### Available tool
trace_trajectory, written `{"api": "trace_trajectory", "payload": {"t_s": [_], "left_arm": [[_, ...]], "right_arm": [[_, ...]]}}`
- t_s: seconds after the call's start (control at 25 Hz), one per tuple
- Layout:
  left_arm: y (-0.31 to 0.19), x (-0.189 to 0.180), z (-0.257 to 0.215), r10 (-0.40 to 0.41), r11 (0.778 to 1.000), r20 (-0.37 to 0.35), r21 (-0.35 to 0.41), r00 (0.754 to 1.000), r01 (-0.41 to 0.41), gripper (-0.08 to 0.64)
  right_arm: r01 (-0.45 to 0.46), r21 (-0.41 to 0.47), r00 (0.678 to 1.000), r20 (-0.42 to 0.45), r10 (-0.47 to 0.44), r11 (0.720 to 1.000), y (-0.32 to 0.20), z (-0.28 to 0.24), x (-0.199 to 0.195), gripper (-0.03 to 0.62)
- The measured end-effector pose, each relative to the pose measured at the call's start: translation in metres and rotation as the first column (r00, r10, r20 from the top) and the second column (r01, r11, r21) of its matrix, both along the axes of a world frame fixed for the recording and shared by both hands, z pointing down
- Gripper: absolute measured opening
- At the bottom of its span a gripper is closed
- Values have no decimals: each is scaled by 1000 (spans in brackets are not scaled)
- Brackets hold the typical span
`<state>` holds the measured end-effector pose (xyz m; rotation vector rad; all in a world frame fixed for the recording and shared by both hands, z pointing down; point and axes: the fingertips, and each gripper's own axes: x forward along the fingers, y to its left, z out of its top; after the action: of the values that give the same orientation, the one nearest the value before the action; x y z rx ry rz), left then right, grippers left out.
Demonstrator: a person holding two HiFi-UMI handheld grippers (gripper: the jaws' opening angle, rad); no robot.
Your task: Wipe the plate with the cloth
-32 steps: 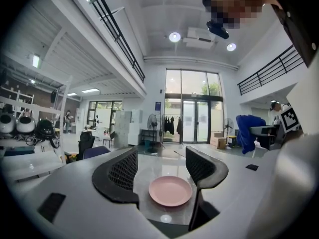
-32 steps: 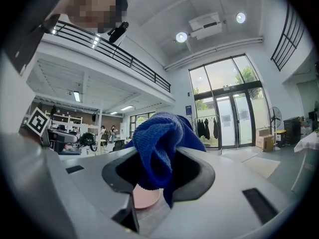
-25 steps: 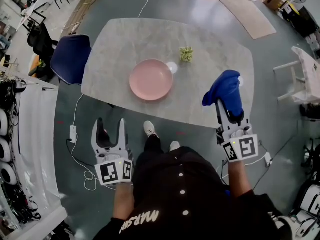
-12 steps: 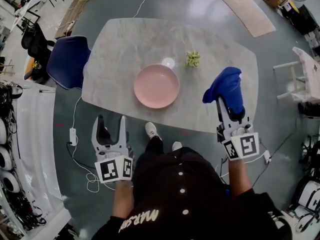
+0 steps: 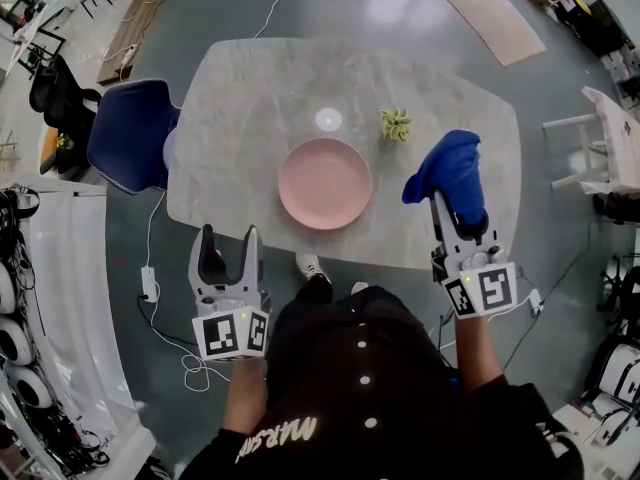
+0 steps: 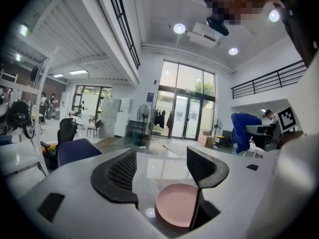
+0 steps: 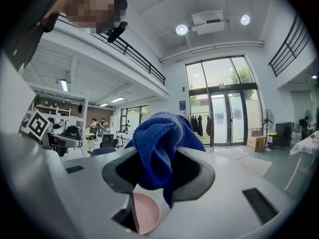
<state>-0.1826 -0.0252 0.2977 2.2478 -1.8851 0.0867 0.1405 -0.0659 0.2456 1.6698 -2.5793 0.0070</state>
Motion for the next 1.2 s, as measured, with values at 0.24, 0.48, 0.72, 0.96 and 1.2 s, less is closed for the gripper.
{"api": "trace_trajectory", "payload": {"t_s": [0.24,0.48,0.72,0.96,1.2], "left_arm": [[-25,-20,10,43,998,-21,-36,999,-43,311],[-41,-24,39,61,993,-31,-103,998,-64,314],[-56,-11,77,58,982,-39,-180,998,-64,314],[-73,6,116,62,961,-43,-267,997,-71,314],[-84,17,168,69,926,-72,-366,995,-90,314]], "right_arm": [[-26,4,998,-61,27,1000,-19,2,-25,149],[1,35,982,-187,5,999,-45,8,-37,149],[69,-13,963,-262,-70,998,-77,46,-51,149],[188,-21,935,-303,-185,982,-97,79,-77,150],[301,-156,812,-475,-338,941,-106,140,-96,150]]}}
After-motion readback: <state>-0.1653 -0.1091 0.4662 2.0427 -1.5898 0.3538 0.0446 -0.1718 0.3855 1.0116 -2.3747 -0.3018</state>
